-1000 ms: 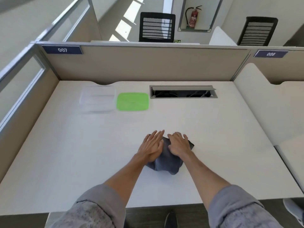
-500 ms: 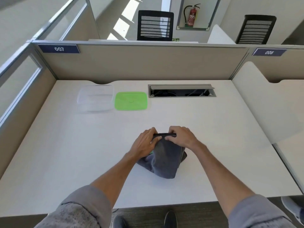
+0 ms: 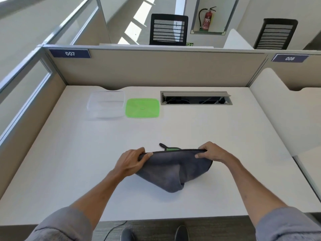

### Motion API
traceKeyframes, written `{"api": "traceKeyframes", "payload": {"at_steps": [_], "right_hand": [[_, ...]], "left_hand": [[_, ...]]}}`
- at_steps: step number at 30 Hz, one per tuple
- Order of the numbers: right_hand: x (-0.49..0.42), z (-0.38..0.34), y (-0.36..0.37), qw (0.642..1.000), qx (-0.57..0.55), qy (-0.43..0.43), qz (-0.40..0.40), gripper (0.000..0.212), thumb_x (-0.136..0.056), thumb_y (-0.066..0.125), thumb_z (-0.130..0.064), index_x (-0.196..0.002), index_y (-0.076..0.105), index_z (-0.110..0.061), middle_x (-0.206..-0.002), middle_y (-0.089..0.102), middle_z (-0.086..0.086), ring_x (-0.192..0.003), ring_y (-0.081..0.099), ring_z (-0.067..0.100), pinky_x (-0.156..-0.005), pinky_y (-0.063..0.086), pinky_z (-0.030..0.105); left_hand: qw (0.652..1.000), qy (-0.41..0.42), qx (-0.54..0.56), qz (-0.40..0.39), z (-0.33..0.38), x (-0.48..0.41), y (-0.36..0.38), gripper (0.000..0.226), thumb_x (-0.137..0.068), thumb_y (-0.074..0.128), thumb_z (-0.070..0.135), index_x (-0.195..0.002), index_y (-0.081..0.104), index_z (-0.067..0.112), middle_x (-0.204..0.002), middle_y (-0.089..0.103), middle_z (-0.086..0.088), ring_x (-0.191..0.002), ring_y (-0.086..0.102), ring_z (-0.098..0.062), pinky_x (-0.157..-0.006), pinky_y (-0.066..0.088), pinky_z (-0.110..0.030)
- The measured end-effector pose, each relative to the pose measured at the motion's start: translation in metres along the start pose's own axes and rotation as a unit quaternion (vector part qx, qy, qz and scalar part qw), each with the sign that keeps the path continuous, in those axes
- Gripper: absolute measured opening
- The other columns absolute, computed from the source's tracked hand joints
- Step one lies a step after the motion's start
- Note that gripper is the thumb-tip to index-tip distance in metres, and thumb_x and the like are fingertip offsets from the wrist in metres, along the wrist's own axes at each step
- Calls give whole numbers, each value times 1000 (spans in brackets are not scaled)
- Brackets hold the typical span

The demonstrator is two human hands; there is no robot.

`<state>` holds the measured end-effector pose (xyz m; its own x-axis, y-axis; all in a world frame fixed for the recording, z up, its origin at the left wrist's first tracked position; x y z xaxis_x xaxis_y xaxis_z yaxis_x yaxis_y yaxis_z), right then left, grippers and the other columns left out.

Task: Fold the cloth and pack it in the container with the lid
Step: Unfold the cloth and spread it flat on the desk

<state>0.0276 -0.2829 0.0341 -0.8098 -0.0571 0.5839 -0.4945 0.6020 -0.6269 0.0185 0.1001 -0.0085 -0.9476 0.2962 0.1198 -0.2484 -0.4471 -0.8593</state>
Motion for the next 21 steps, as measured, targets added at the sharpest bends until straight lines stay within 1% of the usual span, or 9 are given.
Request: {"api": "traceKeyframes", "payload": {"at_steps": [2,4,6,9,12,13,16,19,21], "right_hand": [[0,-1,-1,1000,-7,-4,-6,17,-94,81,-21,-82,79,-10,-77,67,3,-75,57,20,-74,41,33],[-1,-3,-6,1000,-7,-15,-5,16,-96,79,-20,-83,79,-12,-79,69,2,-76,58,18,-75,42,34],[-2,-8,-14,1000,-4,-26,-6,17,-98,76,-17,-82,79,-13,-77,70,-3,-76,58,16,-75,42,34],[-3,-20,-35,998,16,-56,7,26,-98,76,-16,-72,73,-15,-63,62,-9,-70,53,14,-70,38,32],[-1,-39,-62,994,15,-91,62,22,-98,75,-16,-86,73,2,-79,68,24,-75,56,18,-74,41,36],[1,-46,-71,991,17,-103,84,23,-97,74,-16,-88,71,5,-83,67,28,-76,56,20,-74,41,37],[8,-68,-97,978,27,-138,155,24,-97,73,-14,-81,67,2,-71,59,12,-72,52,19,-72,40,36],[20,-87,-122,958,24,-170,229,18,-99,73,-12,-84,71,-3,-77,67,12,-75,56,18,-73,45,34],[30,-98,-136,940,10,-188,284,13,-100,72,-12,-88,75,-9,-80,70,7,-77,58,19,-71,46,19]], "left_hand": [[999,23,14,-24,-5,9,1,39,-109,39,53,-83,46,24,-71,59,3,-70,58,-21,-68,48,-44],[998,38,19,-38,-3,12,-5,23,-97,41,40,-78,42,27,-69,54,4,-66,51,-18,-63,42,-39],[998,46,30,-14,-2,10,-15,15,-88,45,35,-75,44,26,-69,53,4,-65,49,-17,-60,39,-36],[996,54,38,67,1,-2,-38,12,-86,53,32,-83,60,23,-80,61,6,-77,59,-21,-66,49,-39],[985,64,38,153,11,-19,-68,16,-86,55,33,-88,66,23,-81,63,9,-82,60,-20,-68,52,-39],[981,62,40,178,15,-24,-78,16,-87,56,34,-90,67,23,-81,64,8,-82,62,-21,-69,53,-39],[966,47,56,248,27,-43,-108,18,-92,61,37,-101,73,26,-88,72,5,-85,69,-24,-75,56,-39],[950,58,67,299,41,-61,-140,19,-99,67,36,-111,78,27,-100,81,4,-94,74,-26,-84,59,-40],[939,76,74,327,49,-71,-161,17,-103,70,35,-112,80,25,-107,83,6,-99,74,-22,-88,58,-36]]}}
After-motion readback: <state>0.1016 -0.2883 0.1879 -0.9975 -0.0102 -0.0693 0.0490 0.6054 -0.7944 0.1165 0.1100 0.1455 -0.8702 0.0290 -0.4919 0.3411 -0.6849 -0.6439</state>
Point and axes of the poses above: each hand's wrist, its own x-axis away from the middle knuckle, its own y-axis out of the palm, z = x × y, the point moved 2 cm from there along -x, towards the middle knuckle
